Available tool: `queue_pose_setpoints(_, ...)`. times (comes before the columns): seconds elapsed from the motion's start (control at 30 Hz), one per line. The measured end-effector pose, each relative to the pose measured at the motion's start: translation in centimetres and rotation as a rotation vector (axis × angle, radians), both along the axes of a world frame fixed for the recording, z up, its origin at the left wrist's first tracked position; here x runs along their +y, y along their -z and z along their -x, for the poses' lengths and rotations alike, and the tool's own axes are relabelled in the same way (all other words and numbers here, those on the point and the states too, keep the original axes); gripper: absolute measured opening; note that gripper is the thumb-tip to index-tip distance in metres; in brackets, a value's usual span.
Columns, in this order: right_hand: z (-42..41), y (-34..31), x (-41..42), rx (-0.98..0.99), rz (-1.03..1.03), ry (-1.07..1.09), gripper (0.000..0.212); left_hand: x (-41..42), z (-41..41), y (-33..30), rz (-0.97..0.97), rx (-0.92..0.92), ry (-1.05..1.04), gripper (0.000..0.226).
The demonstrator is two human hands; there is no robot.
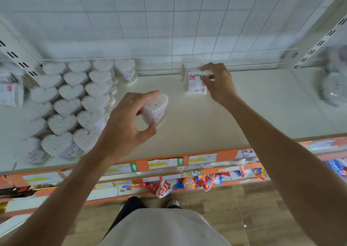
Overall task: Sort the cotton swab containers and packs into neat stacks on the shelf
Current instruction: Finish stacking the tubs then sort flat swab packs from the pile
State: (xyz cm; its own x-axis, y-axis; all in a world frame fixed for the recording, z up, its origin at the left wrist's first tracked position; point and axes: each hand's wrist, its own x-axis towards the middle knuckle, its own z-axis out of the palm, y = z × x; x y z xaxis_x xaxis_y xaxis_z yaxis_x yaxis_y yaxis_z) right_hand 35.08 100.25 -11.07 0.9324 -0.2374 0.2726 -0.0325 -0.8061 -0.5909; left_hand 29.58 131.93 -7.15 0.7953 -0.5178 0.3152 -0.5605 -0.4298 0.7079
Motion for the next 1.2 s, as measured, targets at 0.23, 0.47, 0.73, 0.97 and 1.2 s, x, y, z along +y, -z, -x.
queue_pose_setpoints(0.23, -1.0, 0.6, -0.5, -0.069, -0.019, -0.037, 0.024, 0.1, 0.6, 0.6, -0.032, -0.023, -0.009, 0.068)
queue_pose_setpoints(0.47, -0.8, 0.9, -0.5, -0.111, -0.008, -0.086, 0.023, 0.1, 1.1, 1.1, -0.045, 0.010, -0.010, 0.068)
queue_pose_setpoints(0.73, -0.8, 0.8, -0.1, -0.115, 0.047, -0.057, 0.023, -0.1, 1.5, 1.5, -0.053, 0.021, -0.006, 0.073)
queue_pose_setpoints(0.97, -0.7, 0.6, 0.2, -0.098, 0.029, -0.003, 0.029, -0.2, 1.8, 1.3, -0.054, 0.028, 0.009, 0.072)
queue_pose_setpoints(1.2, -0.7, 0.6, 0.6, -0.086, -0.048, 0.045, 0.034, -0.3, 2.3, 1.1, -0.071, 0.043, 0.025, 0.073)
